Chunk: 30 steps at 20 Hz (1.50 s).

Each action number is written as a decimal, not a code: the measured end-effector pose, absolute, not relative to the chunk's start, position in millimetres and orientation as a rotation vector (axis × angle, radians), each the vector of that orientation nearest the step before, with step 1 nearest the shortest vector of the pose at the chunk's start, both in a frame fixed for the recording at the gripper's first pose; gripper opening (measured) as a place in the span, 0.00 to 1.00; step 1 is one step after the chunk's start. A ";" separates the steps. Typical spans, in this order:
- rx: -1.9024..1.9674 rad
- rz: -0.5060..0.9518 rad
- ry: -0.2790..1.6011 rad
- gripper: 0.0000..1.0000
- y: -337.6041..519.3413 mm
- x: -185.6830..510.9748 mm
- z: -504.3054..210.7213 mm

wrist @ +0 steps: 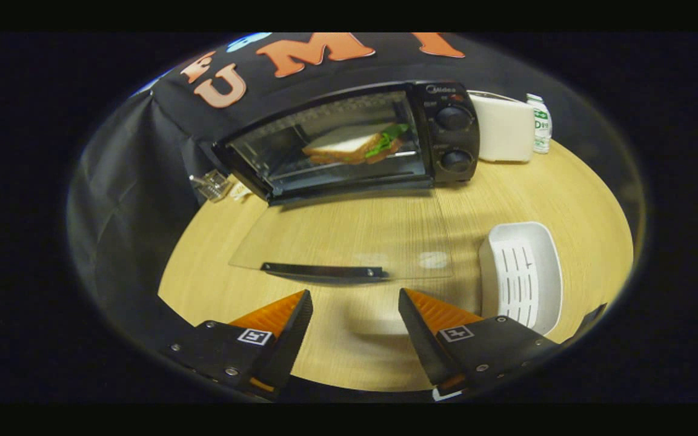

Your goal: Open the toaster oven, put the food inside, and close the toaster oven door.

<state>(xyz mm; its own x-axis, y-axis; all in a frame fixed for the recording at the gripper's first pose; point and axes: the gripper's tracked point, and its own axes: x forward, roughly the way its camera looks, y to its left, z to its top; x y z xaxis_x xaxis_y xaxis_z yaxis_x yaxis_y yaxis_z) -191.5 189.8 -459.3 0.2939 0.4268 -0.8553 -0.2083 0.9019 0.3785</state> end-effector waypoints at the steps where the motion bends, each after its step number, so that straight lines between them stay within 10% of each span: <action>1: 0.191 0.438 1.219 0.85 190.0 -193.1 -464.2; 30: 0.137 0.545 0.793 0.92 230.6 -10.5 -313.8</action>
<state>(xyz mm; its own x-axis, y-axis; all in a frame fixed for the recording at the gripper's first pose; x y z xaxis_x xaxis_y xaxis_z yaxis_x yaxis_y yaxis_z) -10.5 230.6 -313.8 0.5728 0.5129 -0.6394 -0.4129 0.8544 0.3154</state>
